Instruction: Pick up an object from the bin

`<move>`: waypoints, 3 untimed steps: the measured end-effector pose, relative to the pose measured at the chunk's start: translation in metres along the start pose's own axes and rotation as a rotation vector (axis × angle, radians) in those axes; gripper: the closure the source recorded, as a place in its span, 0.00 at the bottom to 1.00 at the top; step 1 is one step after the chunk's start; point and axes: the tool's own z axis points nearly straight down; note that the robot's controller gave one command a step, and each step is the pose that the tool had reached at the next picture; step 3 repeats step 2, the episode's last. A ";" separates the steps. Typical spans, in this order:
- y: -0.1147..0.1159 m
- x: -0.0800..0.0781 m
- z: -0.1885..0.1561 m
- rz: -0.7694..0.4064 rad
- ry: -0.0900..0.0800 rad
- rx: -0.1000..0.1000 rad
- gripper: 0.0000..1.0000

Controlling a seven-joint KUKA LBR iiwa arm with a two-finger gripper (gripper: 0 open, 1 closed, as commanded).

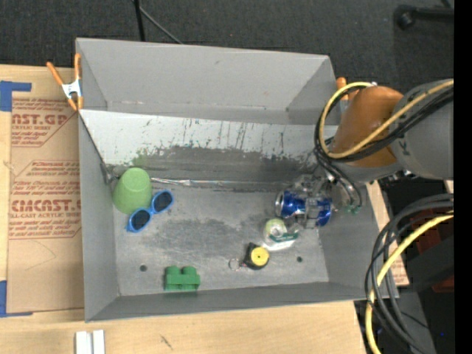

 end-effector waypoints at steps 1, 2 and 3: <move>0.001 -0.002 -0.041 -0.001 0.004 -0.004 1.00; 0.001 -0.005 -0.091 -0.001 0.003 -0.004 1.00; 0.001 -0.005 -0.091 -0.001 0.003 -0.004 1.00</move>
Offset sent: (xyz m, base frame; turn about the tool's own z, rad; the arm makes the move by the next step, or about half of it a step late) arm 0.0000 0.0000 0.0383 0.0000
